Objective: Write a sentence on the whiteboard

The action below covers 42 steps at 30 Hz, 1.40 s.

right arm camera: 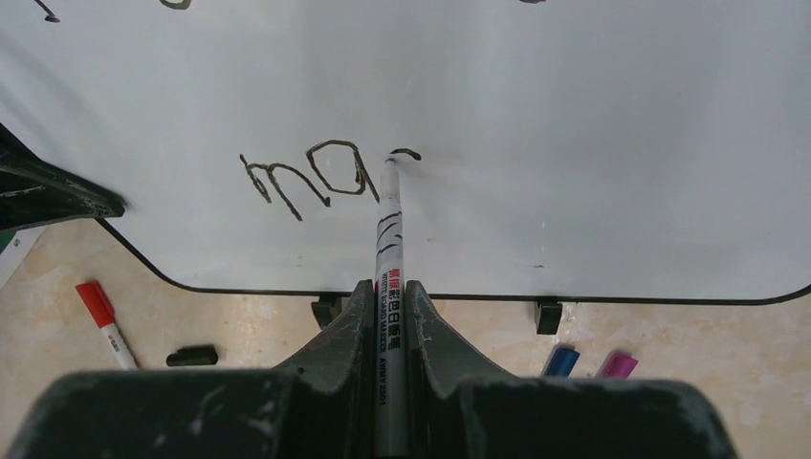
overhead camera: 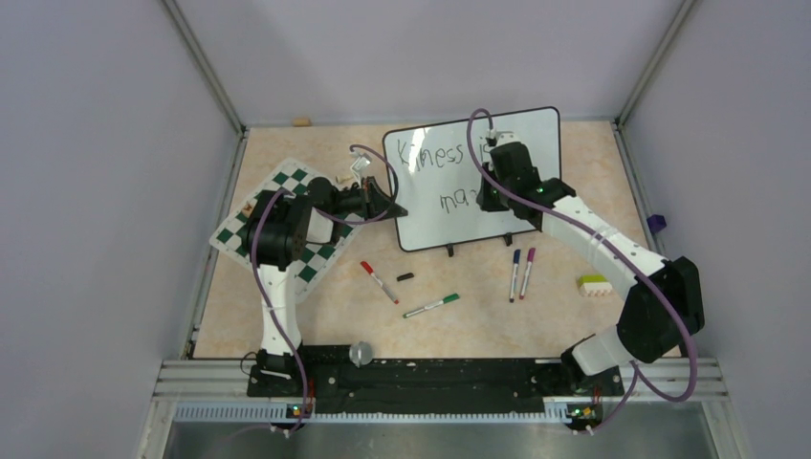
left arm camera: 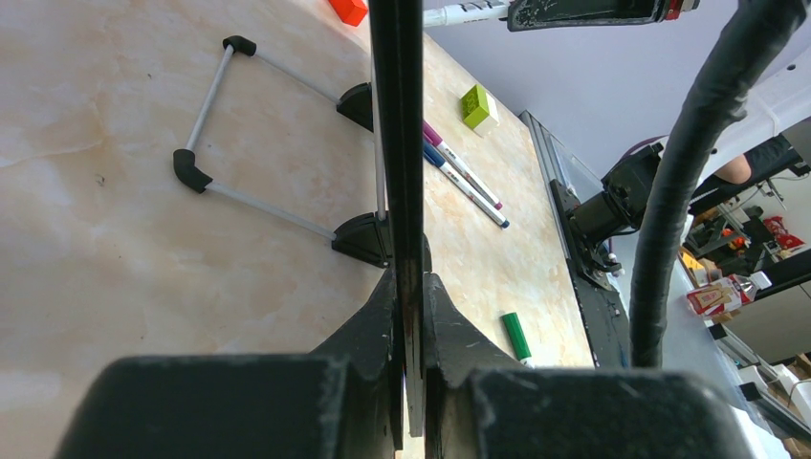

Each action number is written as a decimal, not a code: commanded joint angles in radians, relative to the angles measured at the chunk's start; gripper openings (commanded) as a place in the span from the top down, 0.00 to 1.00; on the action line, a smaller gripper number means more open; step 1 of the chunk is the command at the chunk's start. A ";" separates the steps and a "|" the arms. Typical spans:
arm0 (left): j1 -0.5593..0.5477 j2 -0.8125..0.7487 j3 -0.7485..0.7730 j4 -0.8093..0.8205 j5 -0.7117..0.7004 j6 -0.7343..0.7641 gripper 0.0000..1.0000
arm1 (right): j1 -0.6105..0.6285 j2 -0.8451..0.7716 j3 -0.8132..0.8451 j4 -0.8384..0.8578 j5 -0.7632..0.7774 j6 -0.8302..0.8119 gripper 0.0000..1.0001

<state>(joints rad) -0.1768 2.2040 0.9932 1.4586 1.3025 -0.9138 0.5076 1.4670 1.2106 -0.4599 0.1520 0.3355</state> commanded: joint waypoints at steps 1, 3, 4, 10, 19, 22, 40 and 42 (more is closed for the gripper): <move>0.002 -0.032 0.016 0.161 0.034 0.054 1.00 | -0.008 0.001 -0.008 -0.004 0.003 -0.016 1.00; 0.002 -0.034 0.016 0.161 0.033 0.055 1.00 | -0.010 0.001 -0.006 -0.011 0.020 -0.019 1.00; 0.002 -0.033 0.015 0.161 0.031 0.055 1.00 | -0.010 0.004 -0.005 -0.014 0.027 -0.018 1.00; 0.002 -0.035 0.015 0.161 0.031 0.055 1.00 | -0.020 0.013 0.018 -0.023 0.050 -0.016 1.00; 0.002 -0.034 0.015 0.161 0.032 0.055 1.00 | -0.026 0.005 0.032 -0.002 0.036 -0.011 1.00; 0.002 -0.034 0.016 0.161 0.031 0.053 1.00 | -0.026 0.008 0.036 0.003 0.034 -0.010 1.00; 0.002 -0.034 0.016 0.161 0.032 0.053 1.00 | -0.025 0.033 0.070 0.031 -0.001 -0.012 1.00; 0.002 -0.034 0.016 0.161 0.032 0.053 1.00 | -0.026 0.032 0.067 0.032 -0.012 -0.011 1.00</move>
<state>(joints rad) -0.1757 2.2040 0.9932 1.4582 1.3010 -0.9142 0.4942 1.4879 1.2400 -0.4927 0.1589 0.3328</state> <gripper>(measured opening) 0.074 0.088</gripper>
